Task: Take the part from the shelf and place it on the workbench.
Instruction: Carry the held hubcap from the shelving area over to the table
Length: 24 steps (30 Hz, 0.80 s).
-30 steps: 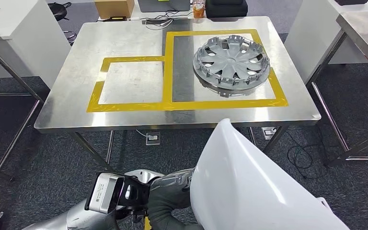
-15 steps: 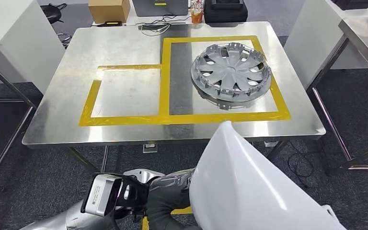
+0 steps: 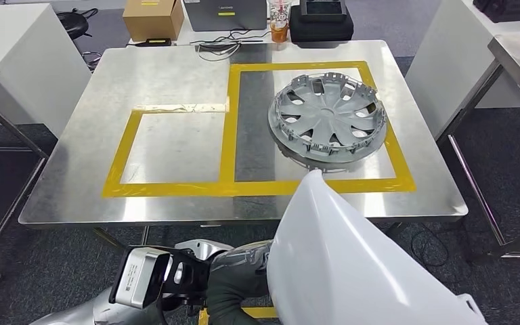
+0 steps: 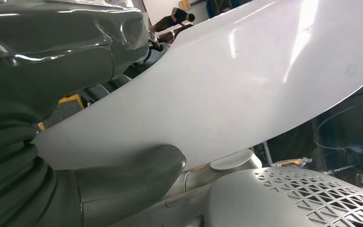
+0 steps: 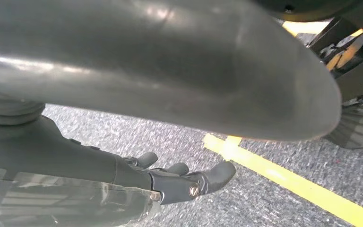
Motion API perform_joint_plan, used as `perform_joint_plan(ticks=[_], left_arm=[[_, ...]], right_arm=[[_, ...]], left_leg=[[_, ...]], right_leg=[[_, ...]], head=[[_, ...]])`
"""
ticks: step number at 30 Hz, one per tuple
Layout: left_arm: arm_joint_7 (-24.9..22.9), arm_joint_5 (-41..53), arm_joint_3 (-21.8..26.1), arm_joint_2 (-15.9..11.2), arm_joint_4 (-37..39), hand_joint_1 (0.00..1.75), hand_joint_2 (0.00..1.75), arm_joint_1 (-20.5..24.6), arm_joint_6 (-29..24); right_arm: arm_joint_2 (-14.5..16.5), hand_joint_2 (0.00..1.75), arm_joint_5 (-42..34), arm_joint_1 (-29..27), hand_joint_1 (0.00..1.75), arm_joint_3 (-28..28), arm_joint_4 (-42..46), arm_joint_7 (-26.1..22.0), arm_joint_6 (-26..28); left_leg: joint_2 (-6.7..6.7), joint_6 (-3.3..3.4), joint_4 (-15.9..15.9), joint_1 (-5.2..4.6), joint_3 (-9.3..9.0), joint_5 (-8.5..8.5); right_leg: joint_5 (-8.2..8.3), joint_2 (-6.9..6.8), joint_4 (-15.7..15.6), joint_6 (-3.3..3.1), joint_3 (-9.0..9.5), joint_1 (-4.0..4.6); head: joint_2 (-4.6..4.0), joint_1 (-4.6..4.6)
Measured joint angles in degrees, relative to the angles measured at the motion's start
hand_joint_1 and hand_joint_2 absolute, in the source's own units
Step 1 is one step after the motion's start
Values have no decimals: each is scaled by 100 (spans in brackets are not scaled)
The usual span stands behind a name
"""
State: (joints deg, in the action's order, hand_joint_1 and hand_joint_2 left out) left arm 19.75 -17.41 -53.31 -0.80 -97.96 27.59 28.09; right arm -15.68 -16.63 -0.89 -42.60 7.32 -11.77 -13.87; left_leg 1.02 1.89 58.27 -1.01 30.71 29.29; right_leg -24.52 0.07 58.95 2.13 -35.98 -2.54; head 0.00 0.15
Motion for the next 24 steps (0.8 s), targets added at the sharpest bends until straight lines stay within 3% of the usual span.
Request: perform_joint_plan(ticks=[2,5,6,7,8,10,12,14,17,19,21,22,23,24], left_arm=[[1,1,7,-1,-26,175,175,1,-11],[3,2,20,-19,-52,175,175,-13,-28],[3,2,20,-30,-52,175,175,-23,-32],[3,3,20,-39,-54,175,175,-31,-38],[3,4,23,-45,-60,175,175,-36,-44],[4,13,41,-49,-87,175,175,-39,-63],[5,36,64,-51,-122,175,175,-40,-92],[2,75,84,-52,-166,175,175,-59,-136],[-52,194,137,-46,-284,175,175,-114,-296],[-113,338,179,-59,-340,175,175,-142,-475],[-133,740,294,-179,-374,175,175,-180,-691],[-123,1146,423,-296,-383,175,175,-190,-792],[-102,1663,598,-430,-377,175,175,-184,-874],[-80,2233,794,-558,-351,175,175,-162,-924]], right_arm=[[2,0,-5,-2,0,0,-9,1,15],[-13,0,-9,-7,0,0,-25,1,21],[-15,0,-8,-10,0,0,-28,1,21],[-15,0,-5,-13,0,0,-31,1,22],[-15,0,1,-15,0,-1,-34,1,25],[-1,0,28,-14,0,-2,-36,-4,28],[20,0,58,1,0,-4,-42,-16,26],[33,0,83,10,0,-7,-51,-30,23],[54,0,105,4,0,-11,-54,-55,53],[51,0,114,-1,0,-11,-56,-77,104],[46,0,156,-2,0,-18,-59,-114,132],[44,0,186,-2,0,-31,-60,-131,133],[42,0,211,-3,0,-47,-61,-144,133],[37,0,227,-2,0,-66,-61,-148,131]], left_leg=[[-21,-69,291,38,121,163],[-53,-153,1409,93,790,567],[-60,-156,1652,104,983,576],[-65,-145,1682,110,1073,459],[-67,-117,1483,108,1049,229],[-68,4,718,75,785,-308],[-79,130,189,19,582,-533],[-82,181,62,-24,545,-510],[-73,199,-180,14,350,-568],[-76,211,-263,13,258,-579],[-71,216,-255,0,247,-551],[-67,210,-246,-3,241,-534],[-62,196,-227,-1,233,-512],[-56,175,-195,2,227,-484]], right_leg=[[-46,3,-4,-82,54,-8],[-123,5,-4,-152,121,10],[-152,9,-4,-157,151,17],[-183,14,-5,-155,194,26],[-219,20,-7,-150,250,39],[-287,29,-20,-142,361,55],[-325,37,-42,-111,402,64],[-330,29,-87,-56,412,61],[-412,2,58,-23,356,61],[-633,-2,657,-57,28,64],[-810,-2,1324,-45,-402,63],[-778,-3,1415,-6,-505,58],[-654,-5,1280,48,-491,50],[-465,-7,939,105,-363,38]], head=[[0,-13],[0,-23],[0,-25],[0,-24],[0,-23],[0,-14],[0,-2],[0,-10],[0,-12],[0,-7],[0,-5],[0,-6],[0,-5],[0,-5]])
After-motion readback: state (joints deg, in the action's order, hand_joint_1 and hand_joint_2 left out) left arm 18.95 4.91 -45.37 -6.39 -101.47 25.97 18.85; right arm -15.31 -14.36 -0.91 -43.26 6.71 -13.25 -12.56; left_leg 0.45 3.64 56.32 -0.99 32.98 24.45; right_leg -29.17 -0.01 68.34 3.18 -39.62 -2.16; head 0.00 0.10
